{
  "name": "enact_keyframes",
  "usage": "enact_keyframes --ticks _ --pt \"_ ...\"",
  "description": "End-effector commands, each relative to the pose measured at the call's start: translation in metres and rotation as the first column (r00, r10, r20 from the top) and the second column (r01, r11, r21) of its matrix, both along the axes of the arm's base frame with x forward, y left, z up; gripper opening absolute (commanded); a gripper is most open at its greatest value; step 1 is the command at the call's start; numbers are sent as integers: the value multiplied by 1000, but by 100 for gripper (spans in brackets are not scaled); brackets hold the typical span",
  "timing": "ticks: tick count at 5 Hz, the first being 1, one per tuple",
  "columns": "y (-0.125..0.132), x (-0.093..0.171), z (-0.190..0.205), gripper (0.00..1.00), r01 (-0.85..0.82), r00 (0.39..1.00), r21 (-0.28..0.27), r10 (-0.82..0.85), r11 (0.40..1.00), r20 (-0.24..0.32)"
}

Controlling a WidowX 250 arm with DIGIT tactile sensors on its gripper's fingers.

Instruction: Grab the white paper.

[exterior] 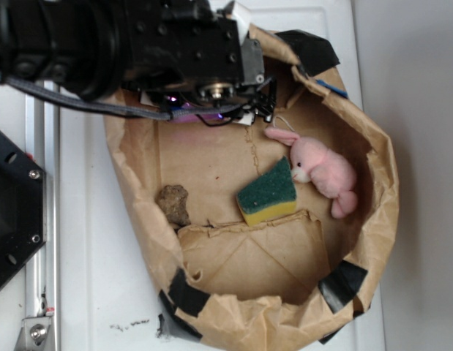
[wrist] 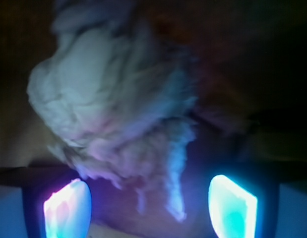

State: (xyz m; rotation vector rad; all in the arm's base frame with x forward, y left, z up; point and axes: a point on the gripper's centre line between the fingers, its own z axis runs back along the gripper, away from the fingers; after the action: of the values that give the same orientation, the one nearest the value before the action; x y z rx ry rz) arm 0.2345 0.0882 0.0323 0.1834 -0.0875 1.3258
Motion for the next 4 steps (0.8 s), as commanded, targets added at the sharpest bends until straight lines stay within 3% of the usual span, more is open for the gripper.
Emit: enact_keyframes --ticks 1,2,4 --pt "0 12 9 45 -9 998 16 8 1000 66" --pt "-2 11 8 0 6 998 25 -7 1000 62" --pt "-4 11 9 0 49 997 2 -49 999 57"
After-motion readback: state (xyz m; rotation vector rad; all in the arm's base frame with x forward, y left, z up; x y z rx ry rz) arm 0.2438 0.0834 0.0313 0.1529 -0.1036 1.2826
